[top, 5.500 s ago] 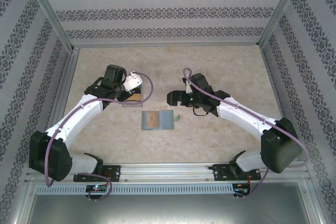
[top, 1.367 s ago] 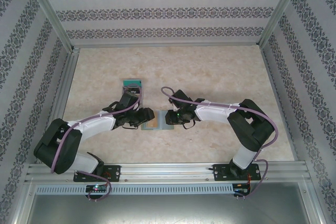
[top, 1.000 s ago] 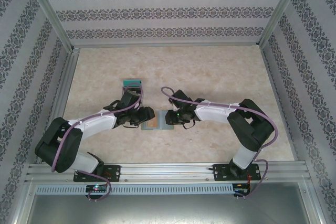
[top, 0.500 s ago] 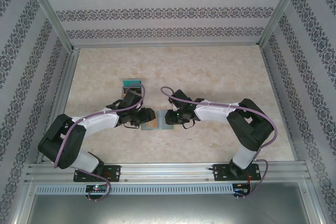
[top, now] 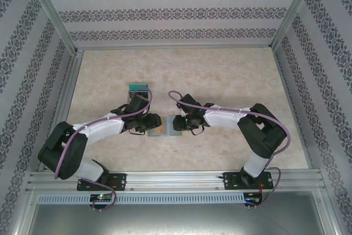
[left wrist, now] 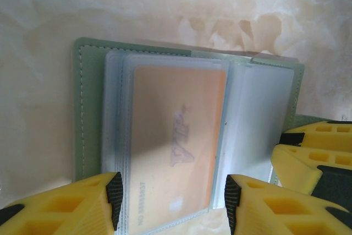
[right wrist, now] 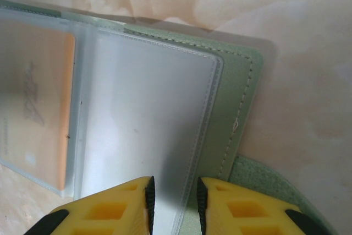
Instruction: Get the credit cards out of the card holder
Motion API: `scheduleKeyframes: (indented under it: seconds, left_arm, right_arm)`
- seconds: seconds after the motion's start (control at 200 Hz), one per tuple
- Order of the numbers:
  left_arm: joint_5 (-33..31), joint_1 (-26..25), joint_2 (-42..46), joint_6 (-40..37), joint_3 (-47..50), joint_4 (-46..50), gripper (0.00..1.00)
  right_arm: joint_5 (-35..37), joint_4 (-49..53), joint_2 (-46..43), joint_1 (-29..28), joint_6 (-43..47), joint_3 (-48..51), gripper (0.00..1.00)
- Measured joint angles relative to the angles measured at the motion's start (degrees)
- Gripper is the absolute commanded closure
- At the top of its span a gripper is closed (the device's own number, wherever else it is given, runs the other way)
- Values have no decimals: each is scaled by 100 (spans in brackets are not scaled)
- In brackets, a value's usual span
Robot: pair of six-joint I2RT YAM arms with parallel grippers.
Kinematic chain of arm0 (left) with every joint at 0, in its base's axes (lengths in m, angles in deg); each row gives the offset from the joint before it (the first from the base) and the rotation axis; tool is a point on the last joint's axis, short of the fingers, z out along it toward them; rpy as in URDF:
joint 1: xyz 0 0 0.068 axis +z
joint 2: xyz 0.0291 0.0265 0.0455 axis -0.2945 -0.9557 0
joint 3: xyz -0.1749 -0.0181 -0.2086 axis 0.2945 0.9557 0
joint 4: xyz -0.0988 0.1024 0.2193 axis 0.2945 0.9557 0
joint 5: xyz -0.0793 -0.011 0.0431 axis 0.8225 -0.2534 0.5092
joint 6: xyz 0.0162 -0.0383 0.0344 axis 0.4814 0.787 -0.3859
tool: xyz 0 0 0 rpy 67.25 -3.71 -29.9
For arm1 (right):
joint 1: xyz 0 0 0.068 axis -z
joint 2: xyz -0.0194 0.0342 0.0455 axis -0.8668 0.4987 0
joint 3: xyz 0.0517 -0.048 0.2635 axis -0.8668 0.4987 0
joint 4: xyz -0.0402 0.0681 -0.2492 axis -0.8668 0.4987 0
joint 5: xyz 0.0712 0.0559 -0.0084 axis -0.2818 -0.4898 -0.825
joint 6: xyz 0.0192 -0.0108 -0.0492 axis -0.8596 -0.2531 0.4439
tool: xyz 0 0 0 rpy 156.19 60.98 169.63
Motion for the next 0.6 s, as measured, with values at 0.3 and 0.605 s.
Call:
scheduleKeyframes:
  seconds: [0.3,0.605]
  left_arm:
    - [105,-76,-214,0,-2,-35,46]
    - [258,-160,-212,0,-2,-179,43]
  right_arm:
    - [0,0,0,0,2,0,69]
    - [0,0,0,0,0,0,69]
